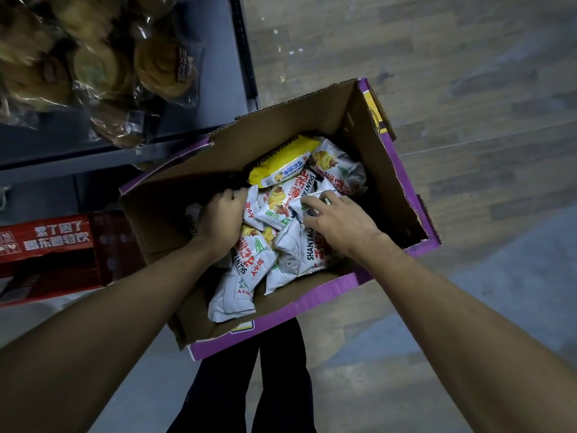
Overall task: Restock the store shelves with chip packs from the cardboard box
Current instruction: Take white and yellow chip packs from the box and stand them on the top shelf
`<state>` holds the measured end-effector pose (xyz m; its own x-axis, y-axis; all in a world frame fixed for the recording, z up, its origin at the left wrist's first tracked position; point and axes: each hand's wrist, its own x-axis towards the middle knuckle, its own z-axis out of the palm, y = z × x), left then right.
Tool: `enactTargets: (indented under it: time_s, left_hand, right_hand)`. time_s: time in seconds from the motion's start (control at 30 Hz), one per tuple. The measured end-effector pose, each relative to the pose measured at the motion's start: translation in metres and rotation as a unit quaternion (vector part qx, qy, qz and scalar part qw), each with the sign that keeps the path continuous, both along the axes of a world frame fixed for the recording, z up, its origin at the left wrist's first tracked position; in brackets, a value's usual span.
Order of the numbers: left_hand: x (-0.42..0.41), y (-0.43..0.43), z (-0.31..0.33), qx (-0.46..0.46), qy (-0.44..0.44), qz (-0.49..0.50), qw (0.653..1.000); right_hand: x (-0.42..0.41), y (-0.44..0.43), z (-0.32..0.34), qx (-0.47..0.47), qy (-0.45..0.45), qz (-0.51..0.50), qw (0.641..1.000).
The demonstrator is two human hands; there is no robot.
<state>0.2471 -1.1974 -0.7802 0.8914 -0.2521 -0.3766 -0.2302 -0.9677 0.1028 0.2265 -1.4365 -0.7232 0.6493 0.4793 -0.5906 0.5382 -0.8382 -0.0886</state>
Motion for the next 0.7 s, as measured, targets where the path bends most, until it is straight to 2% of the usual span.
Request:
enactTargets:
  time_s: [0.17,0.37,0.43,0.57,0.7]
  left_hand:
    - [0.005,0.003,0.006,-0.037,-0.015,-0.02,0.999]
    - [0.008,0.007,0.031,-0.147,-0.039,-0.037,0.988]
    - [0.012,0.002,0.044,-0.168,-0.061,-0.061,0.982]
    - [0.012,-0.011,0.063,-0.151,-0.082,-0.04,0.984]
    - [0.005,-0.016,0.063,-0.1,-0.024,0.058,0.993]
  right_hand:
    - [0.004,-0.016,0.004,0.018,-0.015,-0.033,0.999]
    - [0.002,-0.031,0.009,0.078,-0.04,-0.227,0.97]
    - [0.004,-0.023,0.011,0.075,-0.04,-0.243,0.966]
    - [0.004,-0.002,0.016,0.065,-0.072,-0.298,0.95]
    - [0.002,0.014,0.014,0.023,-0.043,-0.418,0.907]
